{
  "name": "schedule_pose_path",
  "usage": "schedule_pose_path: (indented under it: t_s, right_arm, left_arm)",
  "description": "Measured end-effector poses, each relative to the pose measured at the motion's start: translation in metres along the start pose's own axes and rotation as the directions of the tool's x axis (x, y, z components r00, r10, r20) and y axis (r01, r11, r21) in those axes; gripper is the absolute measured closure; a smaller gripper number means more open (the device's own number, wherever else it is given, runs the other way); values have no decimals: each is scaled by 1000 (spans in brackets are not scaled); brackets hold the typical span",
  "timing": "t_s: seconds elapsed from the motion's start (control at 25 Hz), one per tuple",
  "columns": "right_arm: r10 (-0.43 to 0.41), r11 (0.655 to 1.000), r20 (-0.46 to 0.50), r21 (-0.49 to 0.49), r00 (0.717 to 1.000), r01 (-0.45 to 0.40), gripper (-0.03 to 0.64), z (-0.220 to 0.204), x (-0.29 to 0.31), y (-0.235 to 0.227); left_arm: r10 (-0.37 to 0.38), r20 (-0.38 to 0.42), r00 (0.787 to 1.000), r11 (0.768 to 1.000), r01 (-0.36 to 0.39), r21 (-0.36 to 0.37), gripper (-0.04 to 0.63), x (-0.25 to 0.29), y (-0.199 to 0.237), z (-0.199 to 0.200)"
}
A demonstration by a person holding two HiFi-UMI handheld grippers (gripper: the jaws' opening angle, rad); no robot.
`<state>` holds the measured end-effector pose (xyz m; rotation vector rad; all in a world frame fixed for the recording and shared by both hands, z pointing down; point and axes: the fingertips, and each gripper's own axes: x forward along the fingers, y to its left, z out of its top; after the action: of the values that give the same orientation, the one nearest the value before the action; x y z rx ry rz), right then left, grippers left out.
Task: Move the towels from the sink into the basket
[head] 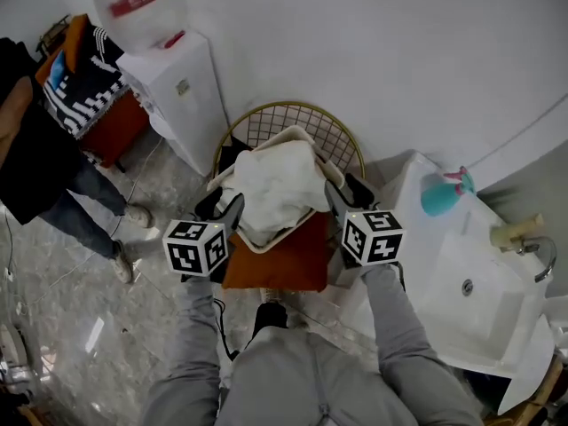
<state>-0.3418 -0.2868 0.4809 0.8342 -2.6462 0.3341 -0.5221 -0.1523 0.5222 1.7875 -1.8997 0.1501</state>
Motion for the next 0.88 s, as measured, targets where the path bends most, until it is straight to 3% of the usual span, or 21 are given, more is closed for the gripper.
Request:
schedule_pose_path:
  t_s: [0.16, 0.36, 0.64, 0.88]
  right_arm:
    - [-22, 999, 109, 35, 994, 18, 443, 21, -42, -2]
    - [-39, 998, 241, 56, 970, 26, 443, 45, -91, 3]
    - [-82, 997, 374, 42, 924, 71, 443, 59, -157, 10]
    - [-116, 993, 422, 53, 899, 103, 443, 55, -194, 10]
  left_arm:
    - [47, 96, 994, 999, -47, -5, 373, -45, -13, 13]
    - [99, 213, 972, 995, -100, -3, 373, -102, -27, 23]
    - [135, 301, 944, 988, -153, 36, 373, -156, -47, 24]
    - [153, 371, 916, 982, -182, 42, 373, -183, -64, 27]
